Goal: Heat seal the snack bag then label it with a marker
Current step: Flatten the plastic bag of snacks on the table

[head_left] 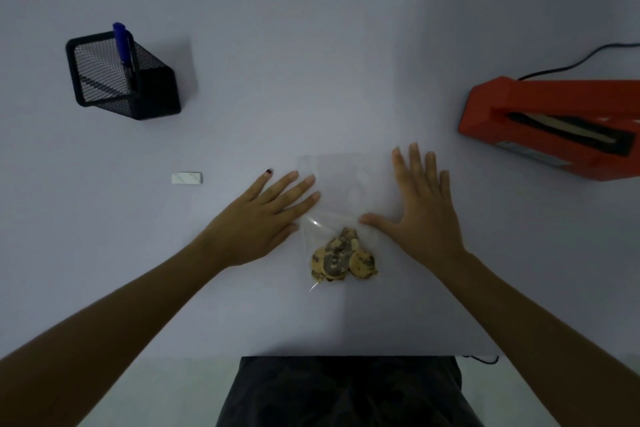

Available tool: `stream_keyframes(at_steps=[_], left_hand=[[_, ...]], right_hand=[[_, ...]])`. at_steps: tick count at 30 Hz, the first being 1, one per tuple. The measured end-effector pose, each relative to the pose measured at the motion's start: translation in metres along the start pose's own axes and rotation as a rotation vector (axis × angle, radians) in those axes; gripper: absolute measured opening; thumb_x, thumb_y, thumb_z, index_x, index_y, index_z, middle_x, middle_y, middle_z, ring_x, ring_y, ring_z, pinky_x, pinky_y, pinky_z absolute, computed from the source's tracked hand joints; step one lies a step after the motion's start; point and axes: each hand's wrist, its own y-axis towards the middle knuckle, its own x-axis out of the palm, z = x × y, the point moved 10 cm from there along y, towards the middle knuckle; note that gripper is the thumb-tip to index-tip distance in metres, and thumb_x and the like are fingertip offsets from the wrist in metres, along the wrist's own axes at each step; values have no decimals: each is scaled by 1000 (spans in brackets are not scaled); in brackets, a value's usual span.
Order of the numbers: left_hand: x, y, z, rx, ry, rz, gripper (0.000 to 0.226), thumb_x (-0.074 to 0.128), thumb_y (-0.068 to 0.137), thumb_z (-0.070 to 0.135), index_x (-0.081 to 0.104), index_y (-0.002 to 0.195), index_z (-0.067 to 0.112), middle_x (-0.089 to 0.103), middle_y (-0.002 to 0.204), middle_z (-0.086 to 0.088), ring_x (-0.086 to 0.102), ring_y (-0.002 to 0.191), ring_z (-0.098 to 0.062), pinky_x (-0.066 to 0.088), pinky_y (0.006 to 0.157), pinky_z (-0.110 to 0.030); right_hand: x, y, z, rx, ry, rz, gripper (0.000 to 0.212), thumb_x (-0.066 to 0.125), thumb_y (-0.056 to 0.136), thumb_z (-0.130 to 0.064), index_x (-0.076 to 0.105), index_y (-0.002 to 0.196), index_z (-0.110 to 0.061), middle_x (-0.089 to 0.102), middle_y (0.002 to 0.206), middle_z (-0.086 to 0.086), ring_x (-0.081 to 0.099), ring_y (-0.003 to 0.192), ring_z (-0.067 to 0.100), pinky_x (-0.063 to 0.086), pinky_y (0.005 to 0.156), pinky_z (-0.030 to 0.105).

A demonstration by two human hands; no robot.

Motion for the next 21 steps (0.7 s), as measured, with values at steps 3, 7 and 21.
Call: stream_keyframes(at_steps=[3, 7, 21], left_hand=[[-19, -1, 6, -107, -262, 108, 59, 37, 97, 25, 14, 151, 17, 6, 160, -5, 5, 148, -20, 15, 120, -44], [-32, -26, -3, -653, -639, 417, 49, 44, 97, 32, 36, 143, 16, 44, 143, -3, 49, 123, -18, 48, 99, -34], [-3, -20, 12, -1156, -1195, 420, 24, 69, 85, 30, 56, 104, 23, 60, 80, 12, 56, 73, 1, 45, 67, -15]], right_hand=[[-2, -2, -3, 17, 25, 10, 112, 49, 73, -80, -8, 153, -26, -11, 162, 6, -13, 148, 27, -5, 119, 48], [-2, -5, -3, 35, 32, 24, 112, 49, 74, -79, -6, 153, -23, -11, 162, 6, -13, 148, 25, -7, 118, 47], [0, -7, -6, 1, 172, 68, 103, 58, 78, -69, 5, 153, -23, -16, 159, -3, -16, 147, 20, -13, 117, 43]])
